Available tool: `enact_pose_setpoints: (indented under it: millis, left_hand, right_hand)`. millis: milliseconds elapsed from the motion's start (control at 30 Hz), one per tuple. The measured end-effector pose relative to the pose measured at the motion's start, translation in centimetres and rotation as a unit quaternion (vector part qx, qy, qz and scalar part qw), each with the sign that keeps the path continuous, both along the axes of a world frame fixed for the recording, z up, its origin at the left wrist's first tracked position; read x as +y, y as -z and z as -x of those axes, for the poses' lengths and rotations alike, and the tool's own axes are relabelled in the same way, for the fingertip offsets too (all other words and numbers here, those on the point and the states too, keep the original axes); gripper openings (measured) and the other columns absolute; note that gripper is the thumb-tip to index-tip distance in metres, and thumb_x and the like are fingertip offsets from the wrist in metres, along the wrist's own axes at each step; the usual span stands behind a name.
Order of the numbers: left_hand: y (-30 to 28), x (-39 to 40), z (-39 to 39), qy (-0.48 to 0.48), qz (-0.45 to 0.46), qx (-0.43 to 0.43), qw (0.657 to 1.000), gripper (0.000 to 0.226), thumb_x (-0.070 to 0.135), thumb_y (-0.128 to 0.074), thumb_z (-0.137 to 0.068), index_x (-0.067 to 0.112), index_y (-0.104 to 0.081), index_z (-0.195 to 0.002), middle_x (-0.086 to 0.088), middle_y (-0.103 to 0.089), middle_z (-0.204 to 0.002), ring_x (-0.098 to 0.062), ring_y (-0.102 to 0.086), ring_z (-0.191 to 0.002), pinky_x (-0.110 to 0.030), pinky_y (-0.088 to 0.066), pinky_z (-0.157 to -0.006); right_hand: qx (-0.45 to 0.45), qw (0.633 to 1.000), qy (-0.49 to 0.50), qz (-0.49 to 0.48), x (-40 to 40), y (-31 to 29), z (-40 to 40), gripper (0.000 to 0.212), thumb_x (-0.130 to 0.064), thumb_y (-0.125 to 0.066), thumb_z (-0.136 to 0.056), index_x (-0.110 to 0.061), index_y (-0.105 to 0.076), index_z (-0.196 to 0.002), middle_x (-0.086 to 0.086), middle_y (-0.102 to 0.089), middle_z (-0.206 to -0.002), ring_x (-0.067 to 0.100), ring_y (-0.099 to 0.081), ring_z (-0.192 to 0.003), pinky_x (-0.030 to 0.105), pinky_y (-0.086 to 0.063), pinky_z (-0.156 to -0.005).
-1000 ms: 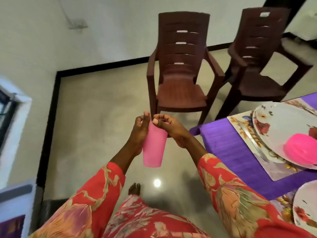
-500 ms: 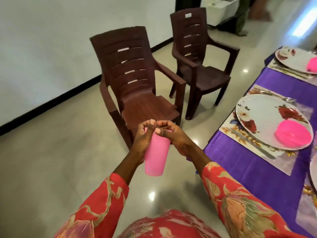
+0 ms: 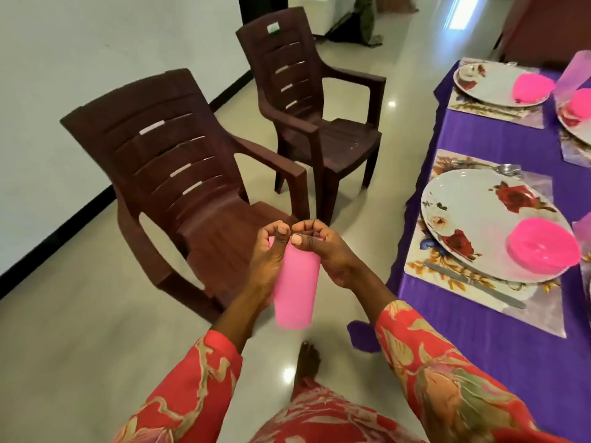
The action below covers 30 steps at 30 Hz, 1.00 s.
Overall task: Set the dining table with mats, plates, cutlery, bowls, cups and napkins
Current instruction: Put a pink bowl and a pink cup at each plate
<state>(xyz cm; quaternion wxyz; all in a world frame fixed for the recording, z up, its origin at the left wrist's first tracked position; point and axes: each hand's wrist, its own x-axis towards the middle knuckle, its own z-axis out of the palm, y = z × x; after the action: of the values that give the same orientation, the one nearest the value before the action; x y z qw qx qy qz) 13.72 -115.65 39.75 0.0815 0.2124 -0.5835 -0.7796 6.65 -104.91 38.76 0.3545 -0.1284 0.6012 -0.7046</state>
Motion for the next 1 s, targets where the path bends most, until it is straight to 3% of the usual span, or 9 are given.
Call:
enact_pose_setpoints:
  millis: [133, 267, 367, 433, 533, 667, 800, 900, 1000]
  left_hand:
    - [0.4, -1.1, 6.4, 0.034, -0.02, -0.014, 0.999, 0.048, 0.047, -0.075, -0.07, 0.018, -0.049, -0.098, -0.016, -0.054, -0.109, -0.027, -0.056, -0.093, -0.047, -0.05, -0.084]
    - [-0.3, -1.3, 13.1, 0.07, 0.017, -0.014, 0.997, 0.038, 0.037, -0.067, -0.078, 0.015, -0.045, -0.101, -0.001, -0.057, -0.091, -0.013, -0.058, -0.077, -0.031, -0.053, -0.068]
    - [-0.7, -0.5, 17.6, 0.11, 0.048, -0.024, 0.992, 0.02, 0.028, -0.054, -0.09, 0.018, -0.045, -0.104, -0.002, -0.055, -0.094, -0.012, -0.057, -0.077, -0.027, -0.052, -0.068]
    - [-0.9, 0.5, 19.8, 0.14, 0.041, -0.028, 0.989, 0.04, 0.044, -0.065, -0.082, 0.021, -0.044, -0.108, -0.002, -0.055, -0.096, -0.014, -0.057, -0.081, -0.033, -0.052, -0.074]
    - [-0.8, 2.9, 22.9, 0.189, 0.044, -0.038, 0.98, 0.092, 0.08, -0.072, -0.038, 0.022, -0.046, -0.104, -0.008, -0.057, -0.101, -0.022, -0.058, -0.089, -0.044, -0.051, -0.083]
    - [-1.2, 7.2, 26.6, 0.271, 0.043, -0.052, 0.96, 0.099, 0.086, -0.062, -0.043, 0.012, -0.05, -0.108, -0.026, -0.057, -0.108, -0.033, -0.059, -0.094, -0.054, -0.05, -0.085]
    - [-1.1, 11.8, 30.1, 0.365, 0.067, -0.061, 0.927, 0.111, 0.094, -0.053, -0.037, 0.007, -0.055, -0.107, -0.021, -0.064, -0.098, -0.031, -0.064, -0.085, -0.05, -0.054, -0.079]
    - [-1.4, 14.7, 32.1, 0.423, 0.078, -0.033, 0.902, 0.089, 0.092, -0.05, -0.049, 0.014, -0.059, -0.091, -0.017, -0.061, -0.082, -0.027, -0.06, -0.074, -0.043, -0.051, -0.068]
    - [-1.6, 17.4, 34.8, 0.486, 0.092, -0.019, 0.869, 0.07, 0.085, -0.047, -0.06, 0.021, -0.065, -0.082, -0.023, -0.062, -0.083, -0.035, -0.063, -0.075, -0.056, -0.052, -0.068]
  right_hand:
    - [-0.023, 0.999, 0.031, 0.025, -0.5, 0.3, 5.4, 0.051, -0.037, -0.077, -0.052, -0.017, -0.056, -0.095, 0.004, -0.059, -0.094, 0.017, -0.059, -0.086, 0.031, -0.05, -0.077]
    - [-0.045, 0.995, 0.072, 0.06, -0.2, -0.1, 10.7, 0.051, -0.035, -0.077, -0.052, -0.015, -0.056, -0.094, 0.005, -0.058, -0.093, 0.014, -0.061, -0.081, 0.025, -0.054, -0.07]
    - [-0.036, 0.991, 0.115, 0.058, 0.9, -0.6, 14.3, 0.052, -0.035, -0.077, -0.052, -0.015, -0.054, -0.095, 0.003, -0.059, -0.091, 0.014, -0.06, -0.079, 0.026, -0.052, -0.07]
    - [-0.032, 0.986, 0.157, 0.055, 2.1, -0.8, 15.9, 0.053, -0.036, -0.077, -0.051, -0.017, -0.052, -0.095, 0.002, -0.058, -0.09, 0.014, -0.059, -0.08, 0.028, -0.051, -0.072]
    - [-0.023, 0.972, 0.229, 0.055, 4.4, -1.0, 17.9, 0.054, -0.035, -0.078, -0.051, -0.017, -0.051, -0.093, 0.0, -0.058, -0.087, 0.011, -0.06, -0.075, 0.025, -0.052, -0.067]
    - [-0.012, 0.946, 0.323, 0.025, 8.7, -1.1, 19.7, 0.041, -0.027, -0.074, -0.063, -0.016, -0.05, -0.095, 0.0, -0.059, -0.086, 0.011, -0.061, -0.075, 0.026, -0.053, -0.068]
    - [0.008, 0.907, 0.42, -0.018, 13.0, -1.3, 20.8, 0.04, -0.031, -0.072, -0.064, -0.015, -0.051, -0.094, 0.0, -0.059, -0.085, 0.01, -0.06, -0.074, 0.024, -0.051, -0.067]
    - [0.02, 0.873, 0.487, -0.025, 15.5, -1.3, 21.5, 0.036, -0.03, -0.073, -0.062, -0.015, -0.052, -0.087, -0.004, -0.057, -0.077, 0.005, -0.054, -0.066, 0.019, -0.046, -0.061]
    - [0.025, 0.835, 0.548, -0.045, 17.8, -1.5, 22.4, 0.044, -0.036, -0.079, -0.055, -0.018, -0.052, -0.085, -0.005, -0.054, -0.076, 0.007, -0.051, -0.069, 0.02, -0.044, -0.063]
